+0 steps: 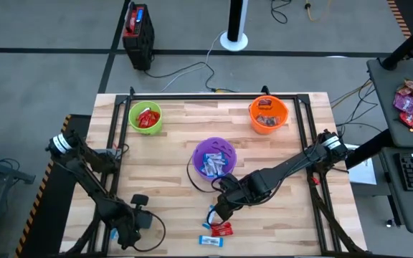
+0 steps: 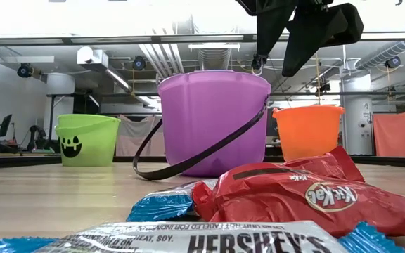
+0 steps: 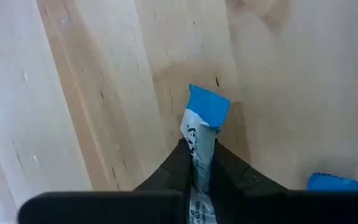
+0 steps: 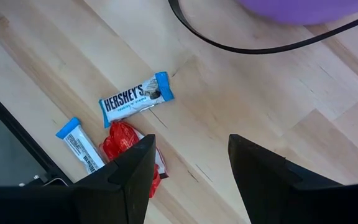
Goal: Sort candy by brand, put in halloween buckets
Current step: Put the white chocolate into the purple bucket
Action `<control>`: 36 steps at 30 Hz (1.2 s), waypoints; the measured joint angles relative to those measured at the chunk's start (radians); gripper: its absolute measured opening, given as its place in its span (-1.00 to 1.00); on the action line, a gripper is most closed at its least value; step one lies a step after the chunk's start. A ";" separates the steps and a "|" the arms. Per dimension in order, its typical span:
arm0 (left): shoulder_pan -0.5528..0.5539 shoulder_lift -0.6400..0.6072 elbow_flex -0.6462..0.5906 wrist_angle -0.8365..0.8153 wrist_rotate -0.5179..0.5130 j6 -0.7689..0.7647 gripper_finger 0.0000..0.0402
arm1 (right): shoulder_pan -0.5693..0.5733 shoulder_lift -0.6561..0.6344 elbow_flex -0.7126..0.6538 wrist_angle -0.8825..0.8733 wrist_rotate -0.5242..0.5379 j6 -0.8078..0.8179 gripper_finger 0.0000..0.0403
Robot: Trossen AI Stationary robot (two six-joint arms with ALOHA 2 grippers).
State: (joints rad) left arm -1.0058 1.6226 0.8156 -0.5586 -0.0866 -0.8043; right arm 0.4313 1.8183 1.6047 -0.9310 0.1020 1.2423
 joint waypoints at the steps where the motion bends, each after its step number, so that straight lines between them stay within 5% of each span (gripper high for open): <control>1: 0.000 -0.005 0.004 -0.005 -0.003 0.002 -0.92 | 0.000 0.000 0.000 0.000 0.000 0.000 -0.04; 8: 0.017 -0.128 0.127 -0.187 -0.063 0.040 -0.92 | -0.005 -0.018 0.003 -0.007 0.001 -0.059 -0.04; 14: 0.114 -0.311 0.283 -0.443 -0.353 -0.014 -0.94 | -0.047 -0.099 0.013 -0.007 0.004 -0.166 -0.04; 20: 0.352 -0.459 0.369 -0.256 -0.560 0.200 -0.94 | -0.091 -0.206 0.013 -0.009 0.081 -0.274 -0.04; 23: 0.527 -0.472 0.355 -0.009 -0.527 0.442 -0.94 | -0.106 -0.252 0.013 -0.011 0.150 -0.322 -0.04; 26: 0.701 -0.452 0.306 0.244 -0.367 0.580 -0.94 | -0.116 -0.287 0.012 -0.014 0.201 -0.355 -0.04; 32: 0.900 -0.327 0.231 0.463 -0.086 0.583 -0.94 | -0.115 -0.343 0.012 -0.029 0.250 -0.388 -0.04; 36: 0.901 -0.235 0.237 0.465 -0.051 0.563 -0.93 | -0.115 -0.361 0.012 -0.060 0.250 -0.391 -0.04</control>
State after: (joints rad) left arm -0.1043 1.3874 1.0527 -0.0932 -0.1378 -0.2410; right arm 0.3161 1.4578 1.6165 -0.9907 0.3523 0.8513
